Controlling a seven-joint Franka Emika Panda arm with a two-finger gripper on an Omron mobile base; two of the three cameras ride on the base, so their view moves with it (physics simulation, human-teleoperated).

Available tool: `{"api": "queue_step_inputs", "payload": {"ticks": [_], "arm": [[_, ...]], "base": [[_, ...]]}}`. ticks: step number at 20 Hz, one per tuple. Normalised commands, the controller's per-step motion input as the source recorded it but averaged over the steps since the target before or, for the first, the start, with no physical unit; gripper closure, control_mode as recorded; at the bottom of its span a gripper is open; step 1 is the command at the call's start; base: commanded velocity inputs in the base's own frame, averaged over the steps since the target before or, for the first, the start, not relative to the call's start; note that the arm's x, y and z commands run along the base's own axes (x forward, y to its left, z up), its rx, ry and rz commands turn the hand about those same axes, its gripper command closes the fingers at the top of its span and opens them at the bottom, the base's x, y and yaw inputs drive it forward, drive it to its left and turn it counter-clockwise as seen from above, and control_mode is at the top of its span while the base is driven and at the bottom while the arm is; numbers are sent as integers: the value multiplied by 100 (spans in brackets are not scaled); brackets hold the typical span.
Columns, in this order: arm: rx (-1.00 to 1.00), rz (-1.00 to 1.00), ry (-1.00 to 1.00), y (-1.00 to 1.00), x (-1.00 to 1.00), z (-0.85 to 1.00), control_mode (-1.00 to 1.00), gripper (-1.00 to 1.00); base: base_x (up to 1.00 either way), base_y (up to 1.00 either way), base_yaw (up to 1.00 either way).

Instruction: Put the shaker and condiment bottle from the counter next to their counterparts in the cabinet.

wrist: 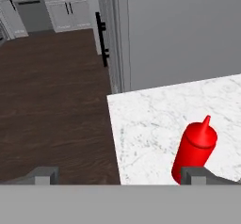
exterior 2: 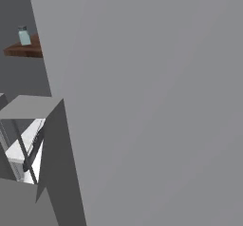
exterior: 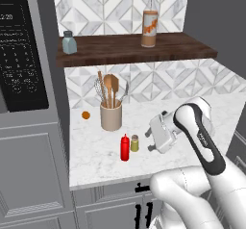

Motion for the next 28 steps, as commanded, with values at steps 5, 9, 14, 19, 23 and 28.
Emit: {"api": "queue_step_inputs", "payload": {"ticks": [5,9,14,19,23,28], "arm": [[0,3,0,5,8,0,-100,-100],[0,5,0,0,23,0,-100,-100],[0,5,0,0,34,0,-100,-100],[0,4,0,0,32,0,-100,-100],[0,4,0,0,19,0,-100,-100],[0,2,0,0,12,-3,-100,-100]], "base": [[0,0,0],[0,0,0],[0,0,0],[0,0,0],[0,0,0],[0,0,0]]}}
